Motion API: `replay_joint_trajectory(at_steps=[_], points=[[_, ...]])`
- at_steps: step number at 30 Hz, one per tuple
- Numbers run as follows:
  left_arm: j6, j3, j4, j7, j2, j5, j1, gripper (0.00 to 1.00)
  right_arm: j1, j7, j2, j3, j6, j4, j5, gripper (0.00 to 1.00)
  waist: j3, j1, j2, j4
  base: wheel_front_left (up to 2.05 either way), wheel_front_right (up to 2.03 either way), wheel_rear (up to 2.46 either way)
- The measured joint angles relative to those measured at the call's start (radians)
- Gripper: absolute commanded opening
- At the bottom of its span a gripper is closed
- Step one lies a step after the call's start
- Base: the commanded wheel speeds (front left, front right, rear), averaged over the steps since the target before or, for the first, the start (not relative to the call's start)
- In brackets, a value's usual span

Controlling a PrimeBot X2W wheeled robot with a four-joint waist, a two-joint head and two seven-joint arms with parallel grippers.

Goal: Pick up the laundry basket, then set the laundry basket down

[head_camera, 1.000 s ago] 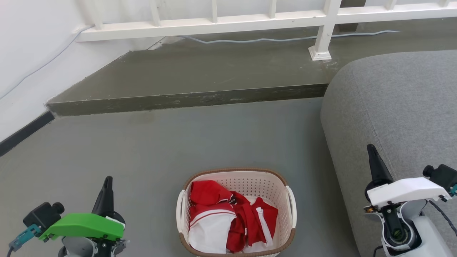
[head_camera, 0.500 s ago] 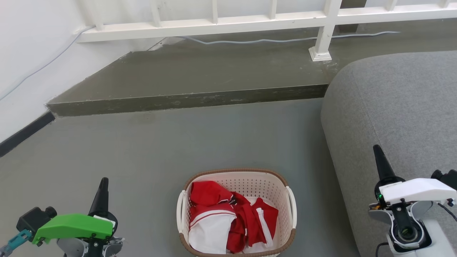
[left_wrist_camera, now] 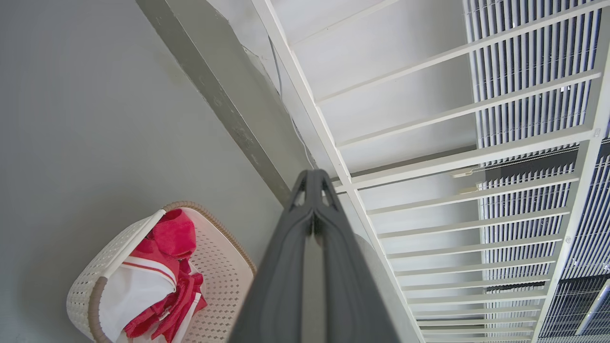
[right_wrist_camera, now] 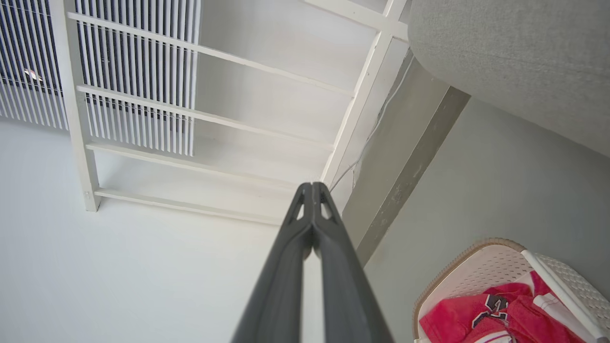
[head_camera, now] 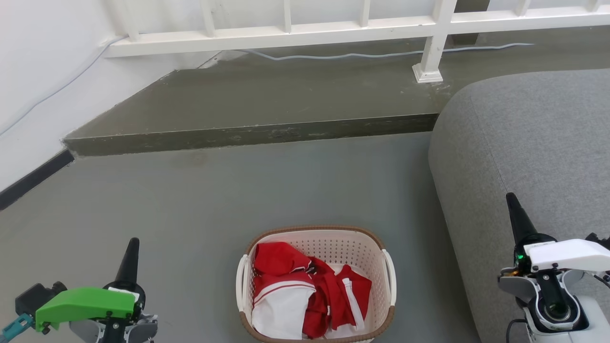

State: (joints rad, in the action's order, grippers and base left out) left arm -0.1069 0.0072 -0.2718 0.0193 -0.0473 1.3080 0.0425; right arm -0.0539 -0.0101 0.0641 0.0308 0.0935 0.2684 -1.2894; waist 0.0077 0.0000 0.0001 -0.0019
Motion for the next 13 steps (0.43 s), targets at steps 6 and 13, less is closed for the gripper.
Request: replay_joint_trajectory(at_steps=[6,13], points=[[-0.003,0.022,-0.001,0.03,0.001,0.073,0.001,0.0,0.0,-0.022,-0.003,0.025,0.005,0.002,-0.082,0.0,-0.001,0.0,0.0,0.001,0.0,0.0,0.0],[-0.009,0.04,-0.003,0.051,0.004,0.152,0.003,0.0,-0.001,-0.048,-0.008,0.05,0.012,0.003,-0.17,0.0,-0.003,0.0,0.0,0.001,0.0,0.0,0.0]])
